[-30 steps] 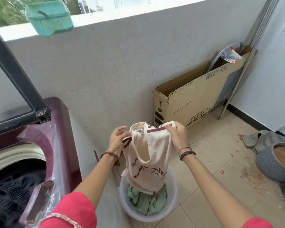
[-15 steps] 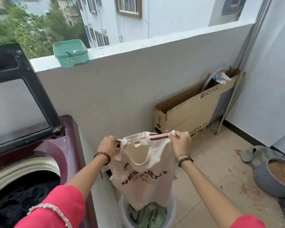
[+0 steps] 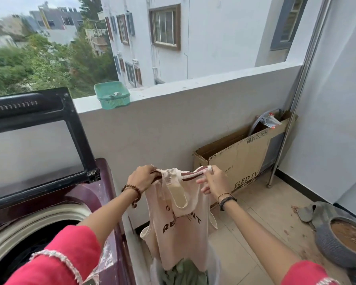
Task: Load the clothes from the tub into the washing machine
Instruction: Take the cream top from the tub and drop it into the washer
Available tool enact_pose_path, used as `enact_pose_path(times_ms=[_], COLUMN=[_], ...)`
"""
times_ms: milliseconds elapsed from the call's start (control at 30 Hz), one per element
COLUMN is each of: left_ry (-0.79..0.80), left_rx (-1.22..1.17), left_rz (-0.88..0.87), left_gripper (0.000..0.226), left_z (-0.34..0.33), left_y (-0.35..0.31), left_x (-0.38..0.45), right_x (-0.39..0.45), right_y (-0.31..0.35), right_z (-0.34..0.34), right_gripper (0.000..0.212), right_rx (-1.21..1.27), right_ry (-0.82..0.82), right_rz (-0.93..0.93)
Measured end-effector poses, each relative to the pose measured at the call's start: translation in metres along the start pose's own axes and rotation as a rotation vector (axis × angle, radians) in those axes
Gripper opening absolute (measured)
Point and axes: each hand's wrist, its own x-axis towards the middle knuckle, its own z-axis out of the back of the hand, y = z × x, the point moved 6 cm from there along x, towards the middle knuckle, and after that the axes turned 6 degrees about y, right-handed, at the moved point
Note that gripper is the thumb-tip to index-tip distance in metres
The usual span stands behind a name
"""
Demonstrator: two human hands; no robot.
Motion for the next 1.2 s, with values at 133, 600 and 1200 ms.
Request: enact_pose_path(times_ms=[133, 600, 1200], left_ry=[-0.153, -0.559, -0.984], left_rx=[-0.176, -1.071, -0.669], left_rz=[-0.019, -0.255, -0.441], left_gripper=[0.022, 0.014, 0.022], left_z=[0.046, 0.278, 0.522], left_y=[-0.009, -0.028, -0.012], left_x=[-0.013, -0.076, -0.162], right_x=[-0.001, -0.023, -0.049], right_y=[0.048, 0.292, 0.552], right_z=[-0.006, -0.037, -0.139], right_gripper=[0.006, 0.047, 0.061], right_rx=[-0.200, -0.798, -0.628], right_ry=[0.076, -0.074, -0.177], right_rz=[0.206, 0.939, 1.507])
